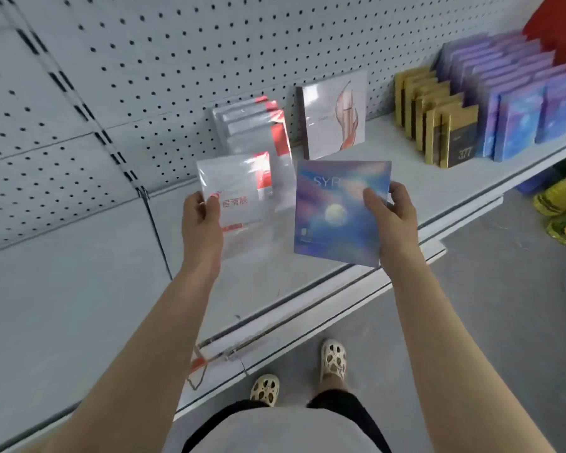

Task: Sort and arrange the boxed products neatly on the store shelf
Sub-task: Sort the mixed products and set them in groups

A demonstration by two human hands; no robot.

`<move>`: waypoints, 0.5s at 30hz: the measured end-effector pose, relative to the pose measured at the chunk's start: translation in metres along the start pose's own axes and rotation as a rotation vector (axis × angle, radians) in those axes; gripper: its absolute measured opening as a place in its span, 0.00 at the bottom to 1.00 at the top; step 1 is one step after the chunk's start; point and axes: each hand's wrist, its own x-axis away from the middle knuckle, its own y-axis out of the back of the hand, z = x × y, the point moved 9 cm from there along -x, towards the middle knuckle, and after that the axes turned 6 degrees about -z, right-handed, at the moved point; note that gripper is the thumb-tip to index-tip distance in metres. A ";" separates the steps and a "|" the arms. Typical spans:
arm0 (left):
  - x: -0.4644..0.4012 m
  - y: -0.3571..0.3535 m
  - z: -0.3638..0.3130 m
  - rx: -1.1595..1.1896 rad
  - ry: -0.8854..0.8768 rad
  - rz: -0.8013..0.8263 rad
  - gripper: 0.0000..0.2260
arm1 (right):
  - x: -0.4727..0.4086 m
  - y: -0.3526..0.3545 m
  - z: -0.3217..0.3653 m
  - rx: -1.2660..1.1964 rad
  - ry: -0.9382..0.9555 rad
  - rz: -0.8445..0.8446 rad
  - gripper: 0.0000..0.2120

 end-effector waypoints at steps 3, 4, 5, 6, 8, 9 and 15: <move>-0.012 -0.024 0.005 0.015 -0.003 -0.078 0.01 | -0.049 -0.010 0.002 0.040 0.021 0.086 0.08; -0.015 -0.030 0.006 0.023 -0.011 -0.109 0.02 | -0.065 -0.015 0.003 0.062 0.024 0.124 0.09; -0.017 -0.036 0.008 0.028 -0.017 -0.145 0.03 | -0.079 -0.019 0.004 0.081 0.021 0.169 0.11; -0.019 -0.041 0.011 0.026 -0.017 -0.179 0.03 | -0.092 -0.023 0.006 0.093 0.010 0.216 0.13; -0.021 -0.049 0.018 0.010 -0.009 -0.241 0.05 | -0.115 -0.026 0.007 0.089 -0.011 0.287 0.13; -0.022 -0.051 0.020 -0.001 -0.006 -0.271 0.06 | -0.125 -0.027 0.007 0.083 -0.019 0.310 0.12; -0.016 -0.049 0.023 -0.124 -0.029 -0.406 0.12 | -0.163 -0.031 0.005 0.050 -0.090 0.401 0.10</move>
